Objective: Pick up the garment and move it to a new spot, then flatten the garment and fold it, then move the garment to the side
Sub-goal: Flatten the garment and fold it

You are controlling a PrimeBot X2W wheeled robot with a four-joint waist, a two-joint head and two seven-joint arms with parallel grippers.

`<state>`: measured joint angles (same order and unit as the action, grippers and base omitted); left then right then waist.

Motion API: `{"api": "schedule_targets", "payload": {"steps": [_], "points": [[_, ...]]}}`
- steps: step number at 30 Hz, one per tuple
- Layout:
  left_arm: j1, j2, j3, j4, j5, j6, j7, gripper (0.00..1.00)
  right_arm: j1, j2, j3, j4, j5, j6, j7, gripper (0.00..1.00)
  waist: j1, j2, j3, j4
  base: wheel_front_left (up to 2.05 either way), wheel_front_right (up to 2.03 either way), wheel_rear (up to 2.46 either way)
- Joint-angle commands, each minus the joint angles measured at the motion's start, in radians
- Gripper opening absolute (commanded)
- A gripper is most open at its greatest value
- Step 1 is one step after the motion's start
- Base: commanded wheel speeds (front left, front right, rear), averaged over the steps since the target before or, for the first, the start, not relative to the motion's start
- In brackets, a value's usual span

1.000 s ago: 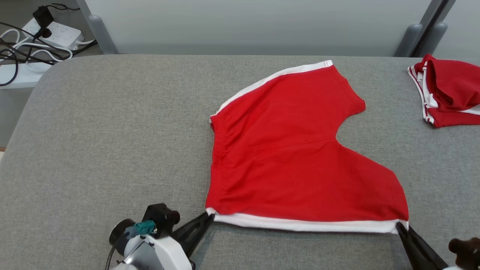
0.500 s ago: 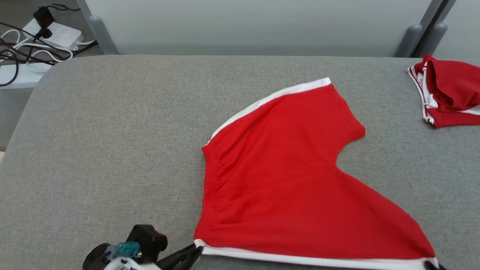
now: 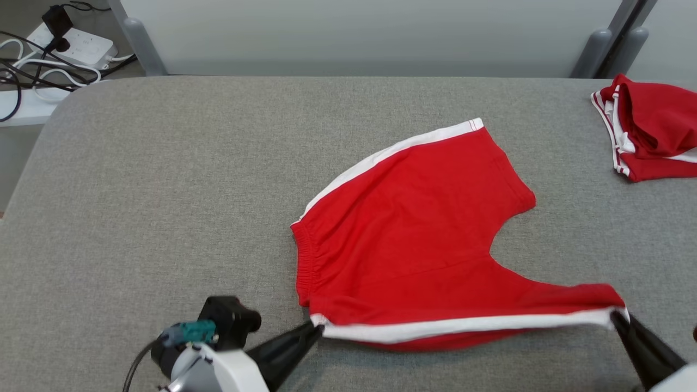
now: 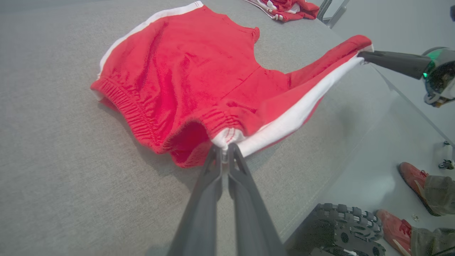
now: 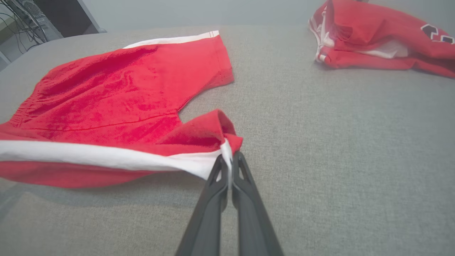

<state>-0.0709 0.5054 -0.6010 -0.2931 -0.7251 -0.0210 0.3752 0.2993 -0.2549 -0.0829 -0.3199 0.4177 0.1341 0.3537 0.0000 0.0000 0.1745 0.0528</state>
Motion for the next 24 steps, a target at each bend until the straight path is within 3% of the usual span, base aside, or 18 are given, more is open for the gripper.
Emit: {"api": "schedule_targets", "payload": {"steps": [1,12,24], "points": [[-0.076,0.005,0.040,0.009,0.000,-0.017,-0.020,0.00,-0.074,-0.025,0.018,0.018,-0.028,-0.003,-0.034,0.00,0.0000,0.0000,0.004,0.000,0.00,0.00,0.00],[-0.309,-0.123,0.053,0.367,0.052,-0.080,-0.229,0.00,-0.526,-0.033,0.166,0.525,-0.136,-0.003,-0.313,0.00,0.0000,0.0000,0.076,0.015,0.00,0.00,0.00],[-0.565,-0.197,0.037,0.636,0.091,-0.103,-0.384,0.00,-0.952,-0.031,0.291,0.935,-0.160,-0.003,-0.513,0.00,0.0000,0.0000,0.198,0.049,0.00,0.00,0.00]]}}
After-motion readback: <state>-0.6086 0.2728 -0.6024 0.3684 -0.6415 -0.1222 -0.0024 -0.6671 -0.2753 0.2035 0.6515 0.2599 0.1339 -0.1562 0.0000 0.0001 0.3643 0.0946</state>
